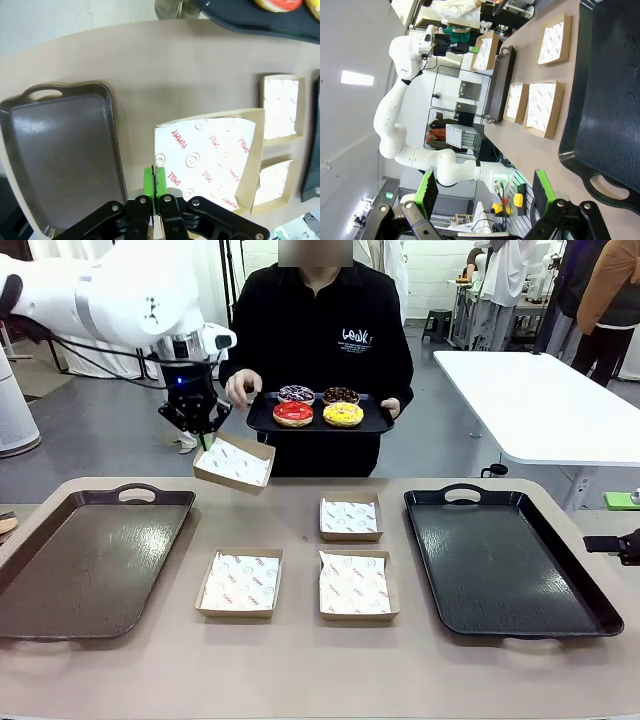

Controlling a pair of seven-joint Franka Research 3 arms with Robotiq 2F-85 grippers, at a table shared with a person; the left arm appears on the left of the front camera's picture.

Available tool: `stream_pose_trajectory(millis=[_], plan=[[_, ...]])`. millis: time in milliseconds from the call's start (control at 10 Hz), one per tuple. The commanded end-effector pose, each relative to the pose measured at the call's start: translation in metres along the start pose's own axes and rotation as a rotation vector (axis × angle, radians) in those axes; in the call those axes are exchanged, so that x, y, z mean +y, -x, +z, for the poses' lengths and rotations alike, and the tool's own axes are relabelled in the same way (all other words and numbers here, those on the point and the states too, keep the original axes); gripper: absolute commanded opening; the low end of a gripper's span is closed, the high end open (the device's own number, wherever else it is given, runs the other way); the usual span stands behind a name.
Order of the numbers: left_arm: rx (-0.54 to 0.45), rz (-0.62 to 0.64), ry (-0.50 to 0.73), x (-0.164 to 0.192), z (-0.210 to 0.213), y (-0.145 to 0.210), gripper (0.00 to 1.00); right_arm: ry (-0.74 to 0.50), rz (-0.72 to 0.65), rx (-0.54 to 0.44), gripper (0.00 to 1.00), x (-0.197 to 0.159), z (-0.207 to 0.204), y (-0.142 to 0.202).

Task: Individually package the donuts and arrange them on the tray.
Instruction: Pick up one Paper togo box.

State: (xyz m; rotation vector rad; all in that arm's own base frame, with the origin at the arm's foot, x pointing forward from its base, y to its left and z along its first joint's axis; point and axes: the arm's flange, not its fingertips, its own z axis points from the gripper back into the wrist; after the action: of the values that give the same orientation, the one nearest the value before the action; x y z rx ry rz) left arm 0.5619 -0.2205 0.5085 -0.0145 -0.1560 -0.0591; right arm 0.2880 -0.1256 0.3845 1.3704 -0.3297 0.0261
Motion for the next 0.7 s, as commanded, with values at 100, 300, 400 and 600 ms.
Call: stream_pose_trajectory(millis=[100, 300, 400, 600], plan=[[-0.025, 0.004, -0.003, -0.002, 0.023, -0.003, 0.00, -0.011, 0.010, -0.009, 1.00, 0.000, 0.000, -0.001], [-0.033, 0.018, -0.009, 0.002, 0.028, 0.002, 0.00, -0.011, 0.010, -0.009, 1.00, 0.000, 0.000, -0.001], [-0.033, -0.004, 0.006, -0.004, 0.026, -0.002, 0.00, -0.011, 0.010, -0.009, 1.00, 0.000, 0.000, -0.001], [-0.033, -0.004, 0.006, -0.004, 0.026, -0.002, 0.00, -0.011, 0.010, -0.009, 1.00, 0.000, 0.000, -0.001]])
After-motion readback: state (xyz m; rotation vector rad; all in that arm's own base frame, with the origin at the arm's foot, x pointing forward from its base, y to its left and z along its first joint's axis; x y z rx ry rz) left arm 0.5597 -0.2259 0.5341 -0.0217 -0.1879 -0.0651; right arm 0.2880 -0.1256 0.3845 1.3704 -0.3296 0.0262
